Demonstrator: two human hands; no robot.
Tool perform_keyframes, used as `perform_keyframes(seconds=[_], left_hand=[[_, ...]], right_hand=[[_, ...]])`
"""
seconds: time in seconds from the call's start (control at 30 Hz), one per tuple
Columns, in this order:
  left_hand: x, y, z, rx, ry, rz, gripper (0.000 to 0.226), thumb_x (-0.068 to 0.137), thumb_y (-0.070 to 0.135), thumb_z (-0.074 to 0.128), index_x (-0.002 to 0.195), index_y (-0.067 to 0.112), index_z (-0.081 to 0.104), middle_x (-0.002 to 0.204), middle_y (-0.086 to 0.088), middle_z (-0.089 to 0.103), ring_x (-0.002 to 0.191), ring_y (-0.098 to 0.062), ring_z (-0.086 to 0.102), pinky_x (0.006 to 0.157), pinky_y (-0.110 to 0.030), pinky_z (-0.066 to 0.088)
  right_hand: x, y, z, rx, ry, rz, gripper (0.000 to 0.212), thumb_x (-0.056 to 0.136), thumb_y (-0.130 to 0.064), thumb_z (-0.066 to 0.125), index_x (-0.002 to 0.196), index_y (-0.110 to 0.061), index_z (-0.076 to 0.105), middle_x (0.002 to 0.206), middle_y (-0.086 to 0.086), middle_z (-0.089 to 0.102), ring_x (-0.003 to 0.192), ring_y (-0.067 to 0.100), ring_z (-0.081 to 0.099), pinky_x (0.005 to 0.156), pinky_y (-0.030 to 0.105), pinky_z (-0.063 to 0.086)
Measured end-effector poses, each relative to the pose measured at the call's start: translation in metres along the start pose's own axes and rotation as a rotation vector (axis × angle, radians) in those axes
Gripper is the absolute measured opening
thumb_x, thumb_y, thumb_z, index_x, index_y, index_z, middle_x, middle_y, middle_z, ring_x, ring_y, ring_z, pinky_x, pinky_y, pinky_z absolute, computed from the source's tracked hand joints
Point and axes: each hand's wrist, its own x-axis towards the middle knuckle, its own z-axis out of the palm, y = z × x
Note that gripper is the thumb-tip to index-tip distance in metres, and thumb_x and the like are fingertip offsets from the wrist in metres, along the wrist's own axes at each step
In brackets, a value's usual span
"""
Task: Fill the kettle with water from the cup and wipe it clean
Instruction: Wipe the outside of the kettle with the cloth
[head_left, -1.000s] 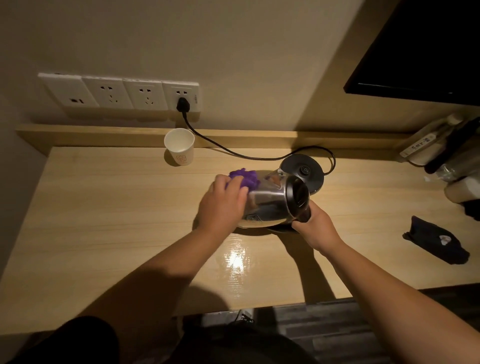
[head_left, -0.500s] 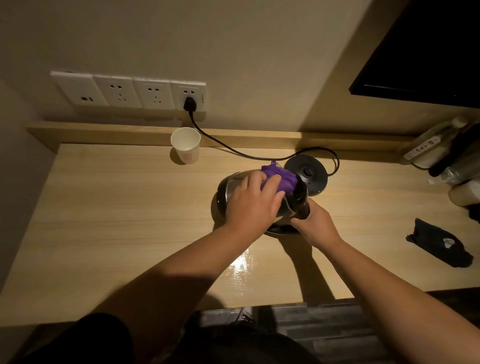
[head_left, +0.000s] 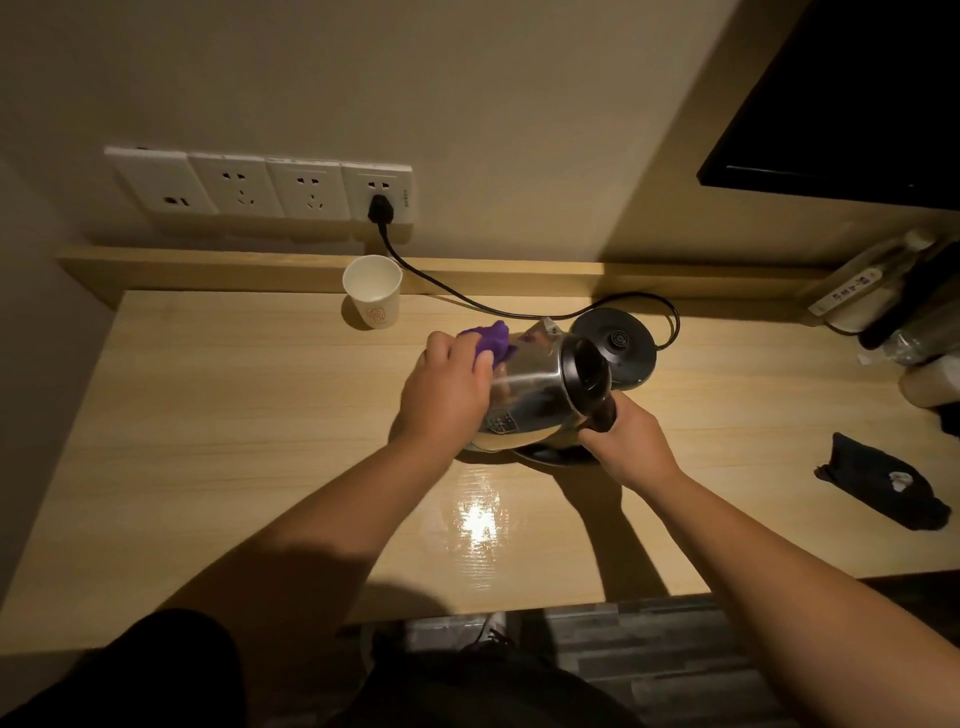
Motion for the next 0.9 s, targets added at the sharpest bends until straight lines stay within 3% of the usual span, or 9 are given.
perform_keyframes(seconds=[0.17,0.3,0.5,0.6,0.7,0.9], left_hand=[[-0.028,0.051,0.008,0.008,0.128,0.301,0.036,0.094,0.041,0.036,0.120,0.020,0.049,0.105,-0.008,0.051,0.089,-0.020,0.052,0.066,-0.028,0.046],[-0.021,0.044,0.011,0.088,0.155,0.408,0.037,0.094,0.039,0.036,0.121,0.017,0.049,0.105,-0.012,0.053,0.092,-0.024,0.052,0.071,-0.031,0.047],[-0.014,-0.016,0.010,0.023,0.094,0.073,0.034,0.095,0.040,0.030,0.118,0.021,0.047,0.102,-0.007,0.055,0.083,-0.019,0.055,0.066,-0.027,0.043],[-0.004,-0.029,0.010,0.036,0.033,-0.005,0.040,0.097,0.043,0.025,0.119,0.021,0.049,0.108,-0.008,0.054,0.088,-0.019,0.055,0.068,-0.028,0.045],[0.002,-0.018,0.009,0.021,0.049,-0.054,0.037,0.098,0.040,0.033,0.124,0.020,0.049,0.113,-0.008,0.053,0.093,-0.019,0.054,0.070,-0.026,0.042],[-0.015,0.044,0.011,0.051,0.166,0.361,0.035,0.095,0.038,0.041,0.121,0.017,0.050,0.106,-0.012,0.053,0.090,-0.024,0.051,0.070,-0.031,0.044]], right_hand=[[0.000,-0.005,0.005,-0.008,0.029,0.008,0.024,0.083,-0.024,0.072,0.104,-0.025,0.059,0.089,-0.008,0.065,0.079,0.007,0.060,0.062,0.018,0.043],[0.000,-0.007,0.006,0.000,0.030,-0.003,0.022,0.083,-0.025,0.070,0.103,-0.024,0.061,0.087,-0.009,0.065,0.079,0.008,0.061,0.062,0.018,0.044],[-0.003,-0.002,0.006,0.074,0.014,0.034,0.016,0.082,-0.026,0.068,0.097,-0.026,0.061,0.086,-0.008,0.065,0.081,0.012,0.062,0.066,0.024,0.050],[-0.002,-0.009,0.008,0.053,0.026,0.019,0.014,0.082,-0.028,0.067,0.095,-0.026,0.060,0.084,-0.009,0.064,0.077,0.011,0.062,0.062,0.023,0.048],[-0.001,-0.014,0.008,0.041,0.045,0.026,0.009,0.085,-0.028,0.065,0.093,-0.026,0.061,0.081,-0.009,0.063,0.075,0.011,0.062,0.059,0.022,0.046],[-0.001,-0.025,0.012,0.043,0.052,0.017,0.010,0.083,-0.028,0.063,0.089,-0.020,0.063,0.075,-0.004,0.065,0.069,0.010,0.062,0.056,0.023,0.042]])
